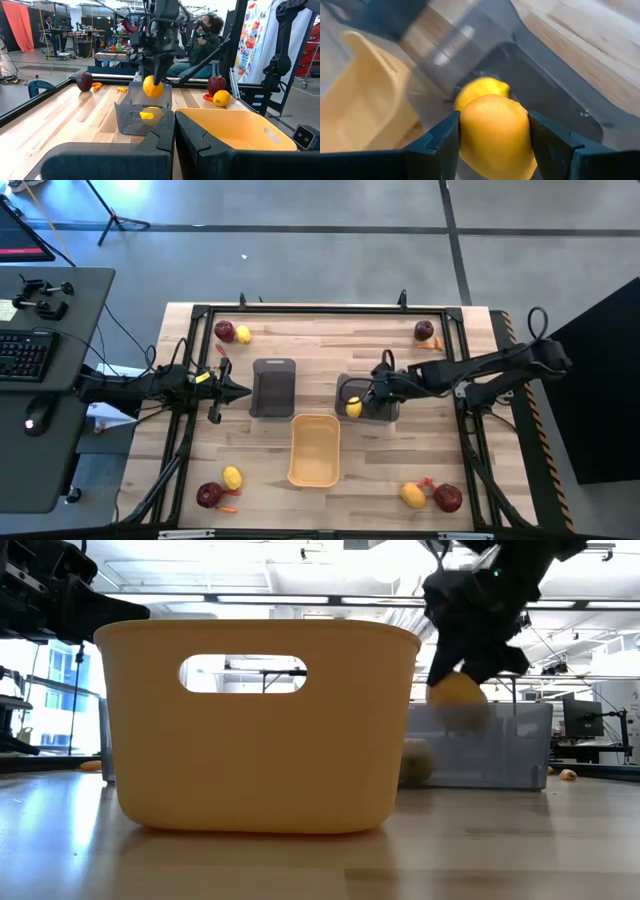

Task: Sort produce into baskets
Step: Put the lemon into the right black bin, then adjust the right black bin

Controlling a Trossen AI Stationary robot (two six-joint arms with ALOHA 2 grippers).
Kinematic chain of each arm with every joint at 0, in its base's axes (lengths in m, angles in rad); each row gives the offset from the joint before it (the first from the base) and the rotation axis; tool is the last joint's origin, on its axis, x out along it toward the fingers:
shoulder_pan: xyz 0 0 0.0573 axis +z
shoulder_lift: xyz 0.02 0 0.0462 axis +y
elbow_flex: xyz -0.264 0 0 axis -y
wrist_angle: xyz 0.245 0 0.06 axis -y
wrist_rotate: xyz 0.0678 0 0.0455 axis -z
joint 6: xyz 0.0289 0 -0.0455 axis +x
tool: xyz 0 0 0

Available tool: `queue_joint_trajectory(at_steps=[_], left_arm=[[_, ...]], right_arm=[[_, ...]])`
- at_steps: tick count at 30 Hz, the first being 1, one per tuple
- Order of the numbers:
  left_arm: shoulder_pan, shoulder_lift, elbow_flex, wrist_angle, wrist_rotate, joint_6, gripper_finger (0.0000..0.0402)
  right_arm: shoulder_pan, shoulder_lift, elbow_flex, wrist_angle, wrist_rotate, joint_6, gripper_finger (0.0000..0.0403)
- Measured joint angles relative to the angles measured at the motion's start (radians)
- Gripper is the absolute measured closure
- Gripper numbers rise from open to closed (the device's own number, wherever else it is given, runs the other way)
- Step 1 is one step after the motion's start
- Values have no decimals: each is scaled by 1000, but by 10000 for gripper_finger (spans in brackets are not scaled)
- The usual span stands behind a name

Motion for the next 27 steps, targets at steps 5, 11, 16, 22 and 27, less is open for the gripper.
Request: queue_joint_trajectory(at_steps=[5,11,16,22,27], left_arm=[[0,0,0,0,0,0,402],[0,0,0,0,0,0,402],[0,0,0,0,0,0,402],[0,0,0,0,0,0,402],[0,0,0,0,0,0,401]], right_arm=[[0,0,-39,84,-1,17,189],[0,0,-53,107,0,43,128],[-8,-3,-12,101,-20,16,95],[-59,-3,128,-16,-141,-54,91],[-57,-4,235,-71,-145,-77,91]])
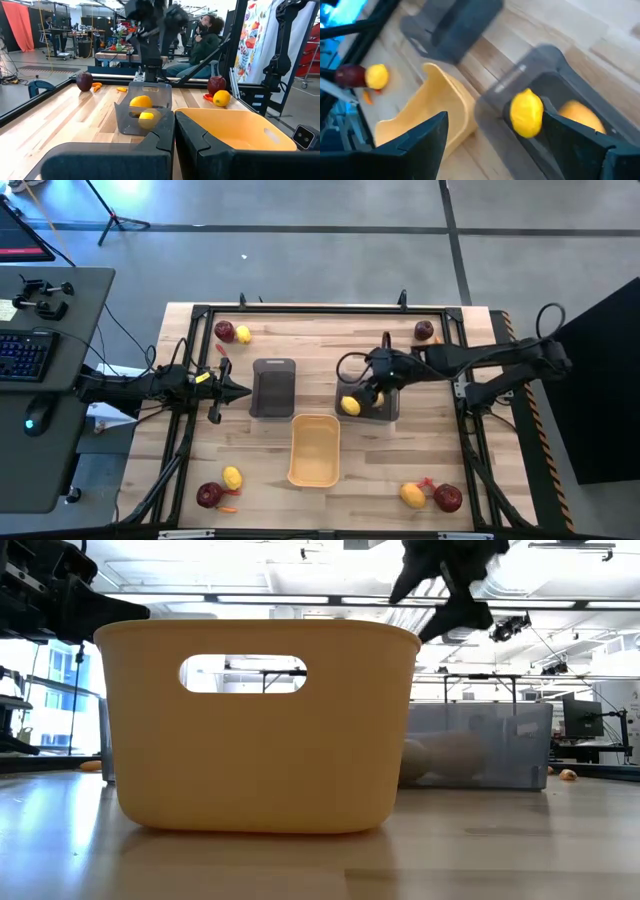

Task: Sort produce into baskets
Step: Adjust the right black bin

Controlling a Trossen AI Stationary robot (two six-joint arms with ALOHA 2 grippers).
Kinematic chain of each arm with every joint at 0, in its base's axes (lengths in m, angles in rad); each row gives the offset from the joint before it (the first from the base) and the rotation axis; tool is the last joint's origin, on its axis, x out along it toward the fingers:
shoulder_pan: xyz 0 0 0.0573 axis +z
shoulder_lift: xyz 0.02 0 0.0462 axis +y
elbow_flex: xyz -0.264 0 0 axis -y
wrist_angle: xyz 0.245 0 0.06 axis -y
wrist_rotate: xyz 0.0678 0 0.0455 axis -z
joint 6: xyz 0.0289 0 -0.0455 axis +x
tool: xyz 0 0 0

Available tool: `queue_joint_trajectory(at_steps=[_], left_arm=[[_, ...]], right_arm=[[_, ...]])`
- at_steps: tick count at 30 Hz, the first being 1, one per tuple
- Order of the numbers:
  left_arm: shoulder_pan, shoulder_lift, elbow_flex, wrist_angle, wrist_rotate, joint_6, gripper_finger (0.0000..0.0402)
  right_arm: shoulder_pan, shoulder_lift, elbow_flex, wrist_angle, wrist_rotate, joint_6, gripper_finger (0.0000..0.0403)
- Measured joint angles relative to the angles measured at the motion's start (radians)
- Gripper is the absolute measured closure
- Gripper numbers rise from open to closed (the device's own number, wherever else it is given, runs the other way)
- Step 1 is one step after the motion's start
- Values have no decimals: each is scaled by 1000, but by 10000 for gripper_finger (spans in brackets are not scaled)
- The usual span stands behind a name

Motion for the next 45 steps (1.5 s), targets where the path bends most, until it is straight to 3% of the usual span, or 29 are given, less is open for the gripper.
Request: queue_joint_trajectory(at_steps=[7,12,16,24,28,30,34,40,45], left_arm=[[0,0,0,0,0,0,401],[0,0,0,0,-1,1,401],[0,0,0,40,-36,-26,401],[0,0,0,493,-166,-334,402],[0,0,0,651,-180,-387,402],[1,2,5,693,-251,-400,402],[2,43,92,505,-343,-448,385],[54,273,431,-132,-415,-518,292],[162,528,696,-613,-388,-562,210]], right_arm=[[77,0,34,-110,-38,-27,91],[146,-1,34,-200,-98,64,91],[199,-8,34,-215,-74,143,91],[223,-11,33,-212,30,282,91],[219,-11,33,-209,39,328,91],[224,0,34,-275,34,355,91],[262,30,2,-396,-17,391,91],[246,30,-57,-398,-42,425,91],[183,30,-87,-420,-31,271,91]])
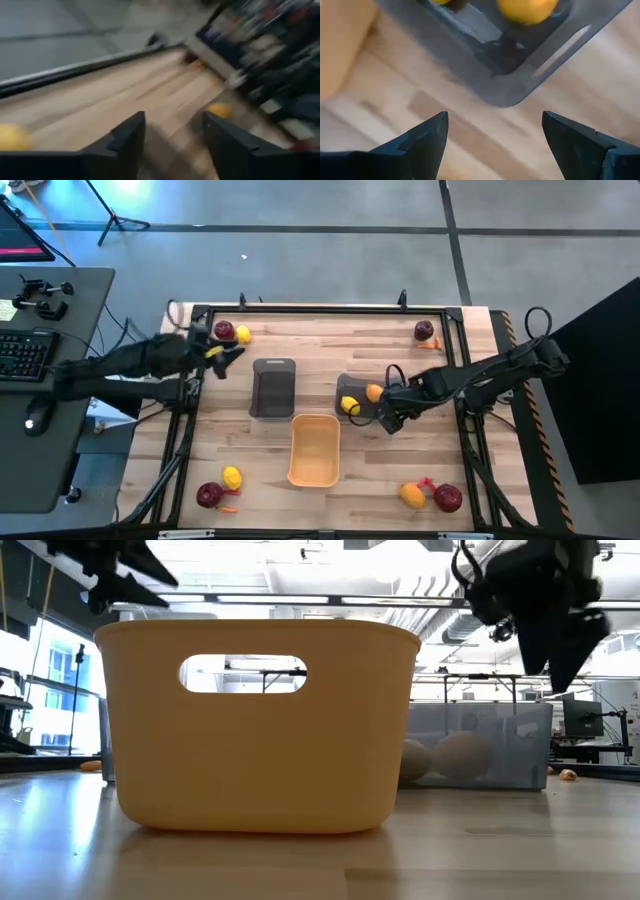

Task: Sort produce into baskets
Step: Adjust the right black bin

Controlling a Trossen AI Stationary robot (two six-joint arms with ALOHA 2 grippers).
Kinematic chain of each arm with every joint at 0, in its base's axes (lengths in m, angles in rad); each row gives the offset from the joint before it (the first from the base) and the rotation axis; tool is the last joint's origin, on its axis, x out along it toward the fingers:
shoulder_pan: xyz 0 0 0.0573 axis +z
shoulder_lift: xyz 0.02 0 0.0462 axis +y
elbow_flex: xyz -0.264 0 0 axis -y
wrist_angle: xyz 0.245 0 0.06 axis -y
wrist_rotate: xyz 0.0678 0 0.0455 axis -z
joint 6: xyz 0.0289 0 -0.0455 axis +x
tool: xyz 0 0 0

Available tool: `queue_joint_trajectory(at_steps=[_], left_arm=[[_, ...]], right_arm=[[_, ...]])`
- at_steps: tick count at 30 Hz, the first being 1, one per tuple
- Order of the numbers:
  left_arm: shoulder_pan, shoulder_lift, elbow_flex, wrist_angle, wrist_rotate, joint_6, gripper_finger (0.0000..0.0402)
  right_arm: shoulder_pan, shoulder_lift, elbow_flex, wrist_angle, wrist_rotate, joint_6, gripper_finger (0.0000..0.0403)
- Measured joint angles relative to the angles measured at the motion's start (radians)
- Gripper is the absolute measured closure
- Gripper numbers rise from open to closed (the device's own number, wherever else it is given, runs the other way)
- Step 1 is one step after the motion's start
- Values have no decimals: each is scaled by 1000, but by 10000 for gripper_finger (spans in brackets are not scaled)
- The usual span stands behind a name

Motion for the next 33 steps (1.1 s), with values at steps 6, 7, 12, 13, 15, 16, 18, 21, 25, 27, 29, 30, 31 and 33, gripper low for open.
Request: queue_joint_trajectory(at_steps=[6,7,12,13,15,16,18,21,25,27,29,30,31,33], left_arm=[[214,314,216,-137,73,73,161],[254,373,242,-148,89,82,159],[430,645,342,-378,132,17,157],[456,685,347,-391,132,-15,157],[504,755,347,-388,135,-67,157],[523,787,347,-375,139,-88,157],[556,844,347,-337,131,-113,157],[601,922,347,-301,103,-119,157],[641,992,347,-266,110,-110,158],[648,1002,347,-257,109,-98,158],[651,1002,347,-245,106,-83,158],[652,999,347,-234,106,-71,158],[653,993,347,-229,104,-58,158],[658,978,347,-221,99,-43,158]], right_arm=[[-132,-1,-69,-25,1,-276,91],[-151,-1,-84,-25,-8,-312,91],[-218,-2,-160,14,-58,-463,91],[-223,-2,-174,32,-65,-484,91],[-229,-2,-204,84,-87,-523,91],[-231,-2,-219,114,-102,-538,91],[-232,-2,-245,175,-136,-551,91],[-232,-2,-272,250,-193,-531,91],[-232,-2,-264,298,-197,-517,91],[-232,-2,-239,297,-151,-518,91],[-232,-2,-211,297,-108,-525,91],[-232,-2,-197,297,-94,-534,91],[-232,-2,-181,295,-84,-544,91],[-232,-2,-144,296,-68,-566,91]])
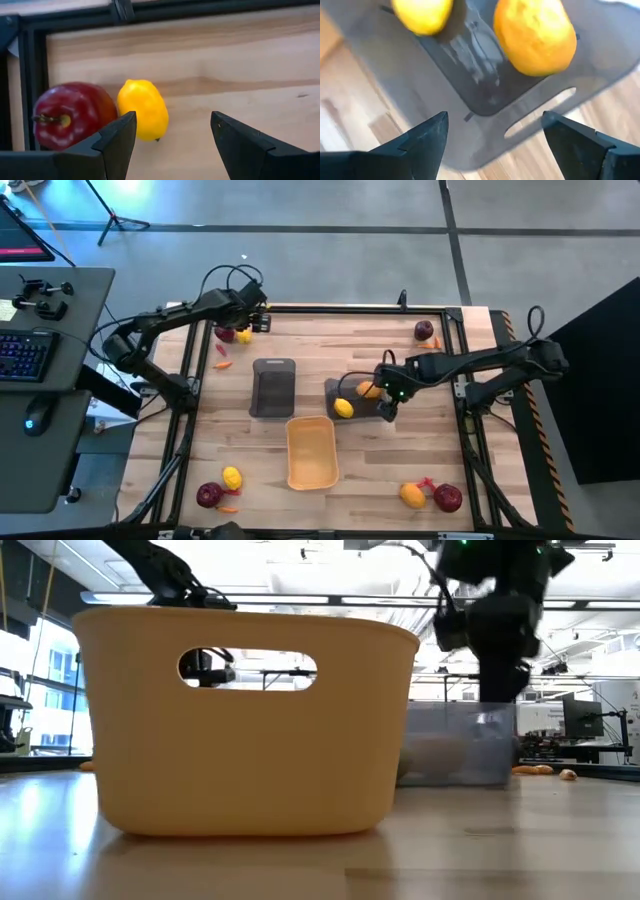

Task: Sort produce into baskets
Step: Adjust the right black bin, then put the lemon into the right black bin

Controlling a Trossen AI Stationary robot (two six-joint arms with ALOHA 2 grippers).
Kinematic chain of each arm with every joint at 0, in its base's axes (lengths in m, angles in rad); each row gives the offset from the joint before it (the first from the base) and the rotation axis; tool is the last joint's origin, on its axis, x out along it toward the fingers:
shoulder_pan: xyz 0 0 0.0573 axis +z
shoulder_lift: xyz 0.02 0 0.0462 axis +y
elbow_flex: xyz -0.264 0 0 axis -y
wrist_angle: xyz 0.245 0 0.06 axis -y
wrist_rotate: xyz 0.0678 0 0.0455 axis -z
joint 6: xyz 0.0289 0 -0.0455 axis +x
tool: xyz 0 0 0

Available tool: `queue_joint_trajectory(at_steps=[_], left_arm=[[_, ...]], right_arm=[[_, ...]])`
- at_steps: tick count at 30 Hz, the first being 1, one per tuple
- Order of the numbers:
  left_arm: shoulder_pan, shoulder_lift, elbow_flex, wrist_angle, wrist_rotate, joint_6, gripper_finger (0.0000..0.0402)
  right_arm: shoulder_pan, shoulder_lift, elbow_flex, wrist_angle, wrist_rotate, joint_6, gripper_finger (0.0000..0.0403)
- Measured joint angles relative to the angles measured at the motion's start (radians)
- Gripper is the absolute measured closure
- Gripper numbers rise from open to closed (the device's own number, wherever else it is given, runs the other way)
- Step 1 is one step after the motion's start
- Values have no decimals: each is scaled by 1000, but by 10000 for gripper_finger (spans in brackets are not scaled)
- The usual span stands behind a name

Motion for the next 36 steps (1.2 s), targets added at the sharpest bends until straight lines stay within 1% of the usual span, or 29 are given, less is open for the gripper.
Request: queue_joint_trajectory(at_steps=[5,9,14,17,21,24,27,32,36], left_arm=[[14,-31,0,-2,-3,10,158],[16,-44,0,-19,-4,34,158],[16,-41,0,-43,-5,38,159],[16,-40,0,-43,-5,37,159],[16,-41,-12,-36,-27,12,159],[16,-41,-54,-7,-16,-8,159],[16,-34,-99,46,28,-23,159],[16,-19,-104,95,30,10,159],[26,4,-104,85,32,3,159]], right_arm=[[0,0,117,-32,74,-58,91],[-6,0,176,-128,143,-42,91],[-17,-29,186,-243,212,-8,91],[-16,-50,186,-318,222,-8,91],[-16,-104,186,-395,287,31,91],[-20,-143,186,-408,302,74,91],[-20,-166,186,-392,326,96,91],[-20,-169,186,-371,341,96,91],[-20,-169,186,-361,341,95,91]])
